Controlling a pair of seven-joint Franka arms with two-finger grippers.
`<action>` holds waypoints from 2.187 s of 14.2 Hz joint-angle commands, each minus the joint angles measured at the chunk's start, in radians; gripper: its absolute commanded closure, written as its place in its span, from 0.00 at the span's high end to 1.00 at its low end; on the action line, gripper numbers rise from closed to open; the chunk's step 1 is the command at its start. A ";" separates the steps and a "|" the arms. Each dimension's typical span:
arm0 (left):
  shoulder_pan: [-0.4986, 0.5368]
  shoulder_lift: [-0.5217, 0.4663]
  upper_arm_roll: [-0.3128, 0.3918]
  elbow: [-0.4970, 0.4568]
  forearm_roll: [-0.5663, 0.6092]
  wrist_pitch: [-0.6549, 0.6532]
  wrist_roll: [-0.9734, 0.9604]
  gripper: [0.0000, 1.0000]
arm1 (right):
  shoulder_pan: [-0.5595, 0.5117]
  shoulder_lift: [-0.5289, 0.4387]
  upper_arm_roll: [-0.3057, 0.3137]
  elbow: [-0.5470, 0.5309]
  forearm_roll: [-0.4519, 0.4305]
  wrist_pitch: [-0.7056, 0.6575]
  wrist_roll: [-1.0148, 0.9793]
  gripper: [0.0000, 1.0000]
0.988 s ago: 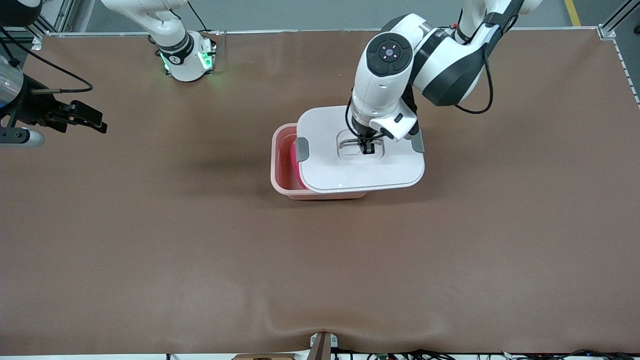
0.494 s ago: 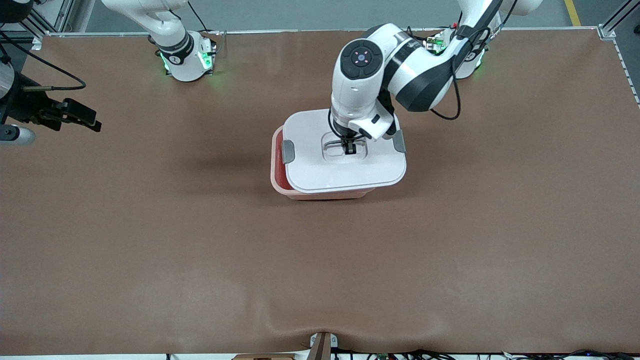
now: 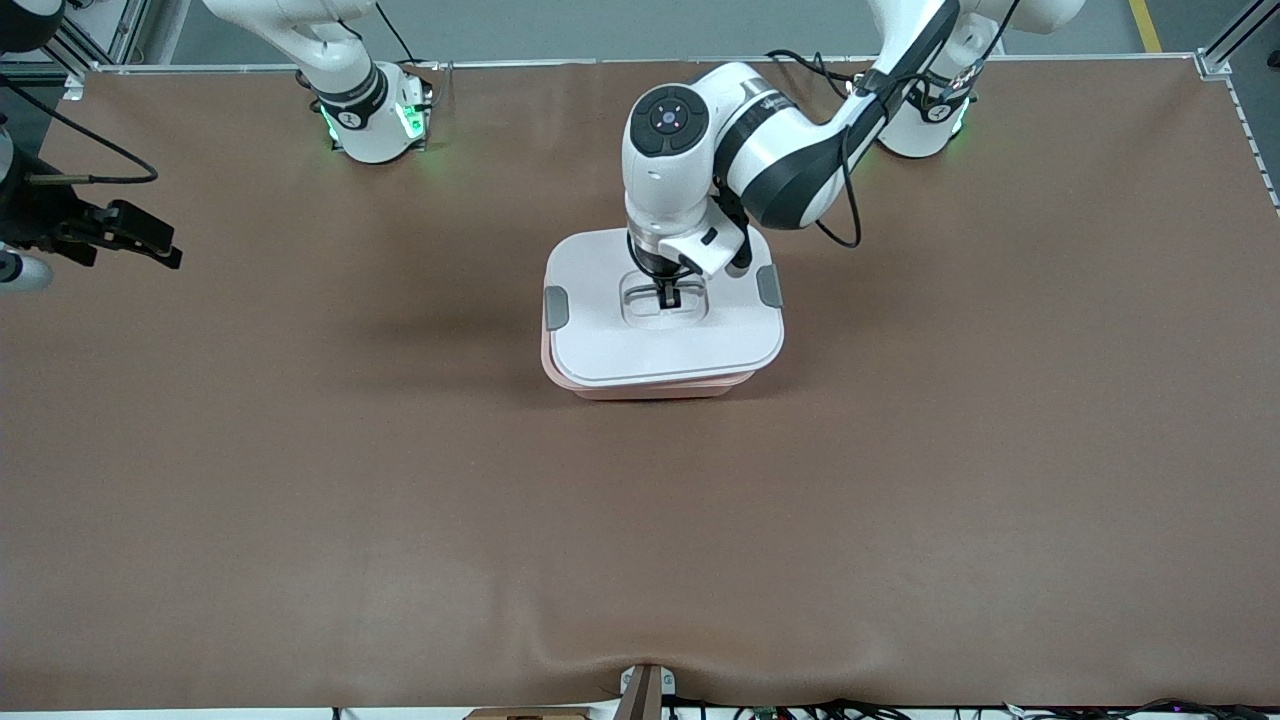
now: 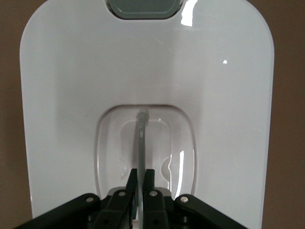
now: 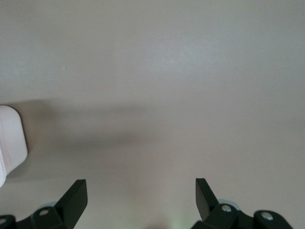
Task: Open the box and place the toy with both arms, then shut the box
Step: 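Press the lid down onto the box with the left gripper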
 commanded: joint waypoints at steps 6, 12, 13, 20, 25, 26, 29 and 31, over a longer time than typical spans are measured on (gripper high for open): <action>-0.040 0.048 -0.002 0.015 0.092 0.030 -0.038 0.00 | 0.013 -0.023 0.023 -0.012 0.012 0.028 -0.026 1.00; -0.044 0.056 -0.002 0.012 0.101 0.030 -0.027 0.00 | 0.017 -0.023 0.026 0.002 0.018 0.019 -0.018 1.00; -0.044 0.057 -0.002 0.013 0.103 0.031 -0.024 0.00 | 0.016 -0.023 0.026 0.002 0.018 0.023 -0.020 1.00; -0.044 0.068 -0.004 0.016 0.126 0.051 -0.024 0.00 | 0.013 -0.022 0.023 -0.005 0.018 0.022 -0.022 1.00; -0.047 0.080 -0.004 0.018 0.126 0.073 -0.033 0.00 | 0.013 -0.020 0.023 -0.006 0.018 0.022 -0.022 1.00; -0.055 0.085 -0.004 0.016 0.126 0.073 -0.033 0.00 | 0.013 -0.020 0.023 -0.006 0.018 0.022 -0.022 1.00; -0.058 0.089 -0.004 0.013 0.126 0.073 -0.033 0.00 | 0.011 -0.020 0.022 -0.006 0.018 0.020 -0.022 1.00; -0.058 0.088 -0.002 0.009 0.124 0.071 -0.038 0.00 | 0.013 -0.020 0.023 -0.006 0.018 0.020 -0.022 1.00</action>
